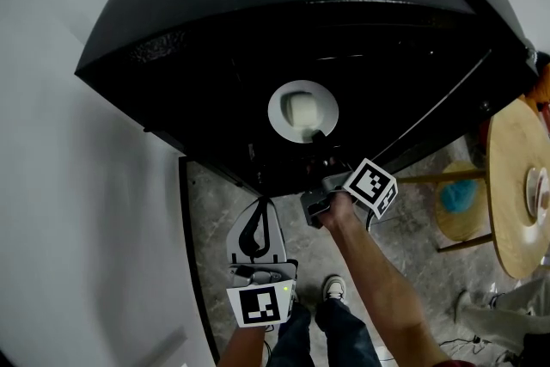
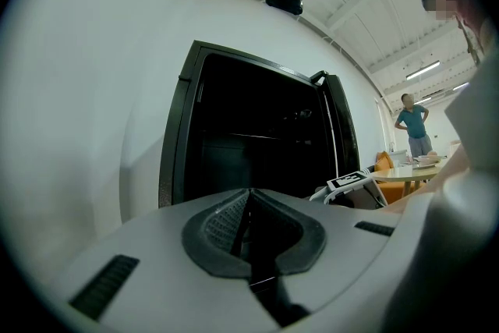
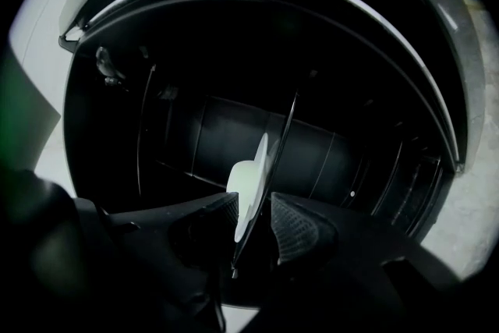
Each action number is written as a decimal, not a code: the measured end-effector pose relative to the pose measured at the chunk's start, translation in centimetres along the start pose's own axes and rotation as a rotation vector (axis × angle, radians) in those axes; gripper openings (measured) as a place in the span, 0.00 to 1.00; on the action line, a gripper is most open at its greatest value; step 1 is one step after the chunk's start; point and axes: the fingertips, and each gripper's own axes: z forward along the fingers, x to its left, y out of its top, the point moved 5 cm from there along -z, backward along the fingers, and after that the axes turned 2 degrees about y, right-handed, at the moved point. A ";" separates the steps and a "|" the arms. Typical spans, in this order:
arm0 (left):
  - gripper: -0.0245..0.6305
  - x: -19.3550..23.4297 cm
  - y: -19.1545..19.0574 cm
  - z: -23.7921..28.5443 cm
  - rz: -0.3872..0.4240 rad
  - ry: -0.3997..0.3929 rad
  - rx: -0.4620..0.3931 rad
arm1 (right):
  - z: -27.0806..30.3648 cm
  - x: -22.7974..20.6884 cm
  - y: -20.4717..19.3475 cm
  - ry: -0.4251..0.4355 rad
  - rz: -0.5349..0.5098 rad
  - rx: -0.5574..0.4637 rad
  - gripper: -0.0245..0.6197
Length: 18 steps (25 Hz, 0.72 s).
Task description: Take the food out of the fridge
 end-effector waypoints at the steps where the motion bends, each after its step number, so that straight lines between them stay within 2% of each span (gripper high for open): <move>1: 0.06 0.0 0.0 0.0 0.000 0.000 0.002 | 0.1 0.0 0.0 0.001 0.002 0.001 0.23; 18: 0.06 0.5 -0.6 0.4 -0.003 0.010 0.014 | 1.1 -0.6 -0.2 0.003 0.090 -0.015 0.23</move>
